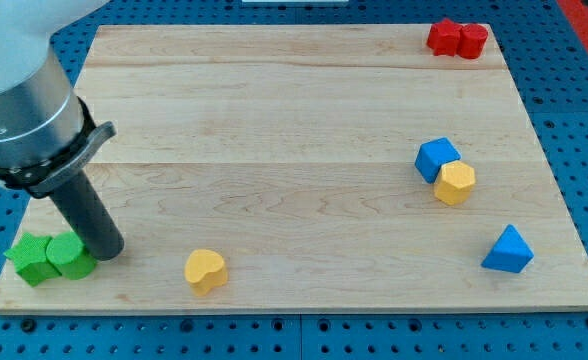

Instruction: Point at yellow heart

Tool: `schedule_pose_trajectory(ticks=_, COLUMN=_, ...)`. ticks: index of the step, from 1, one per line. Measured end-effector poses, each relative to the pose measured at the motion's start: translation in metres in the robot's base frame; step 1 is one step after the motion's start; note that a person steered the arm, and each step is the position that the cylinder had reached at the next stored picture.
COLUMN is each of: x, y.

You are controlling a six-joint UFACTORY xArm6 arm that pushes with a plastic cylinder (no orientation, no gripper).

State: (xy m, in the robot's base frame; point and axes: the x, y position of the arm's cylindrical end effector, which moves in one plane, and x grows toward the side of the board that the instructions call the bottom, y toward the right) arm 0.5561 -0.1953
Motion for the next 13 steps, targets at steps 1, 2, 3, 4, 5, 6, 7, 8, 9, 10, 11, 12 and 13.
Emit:
schedule_pose_trajectory(ticks=1, x=0.0, y=-0.005)
schedule_pose_trajectory(ticks=2, x=0.0, y=0.001)
schedule_pose_trajectory(ticks=3, x=-0.007, y=0.034)
schedule_pose_trajectory(ticks=4, x=-0.025, y=0.064)
schedule_pose_trajectory(ticks=5, x=-0.034, y=0.096)
schedule_pose_trajectory(ticks=6, x=-0.039, y=0.131)
schedule_pose_trajectory(ticks=7, x=-0.041, y=0.167)
schedule_pose_trajectory(ticks=8, x=-0.041, y=0.183)
schedule_pose_trajectory(ticks=9, x=-0.041, y=0.176)
schedule_pose_trajectory(ticks=10, x=-0.042, y=0.153)
schedule_pose_trajectory(ticks=11, x=-0.039, y=0.131)
schedule_pose_trajectory(ticks=12, x=-0.032, y=0.11)
schedule_pose_trajectory(ticks=13, x=-0.016, y=0.098)
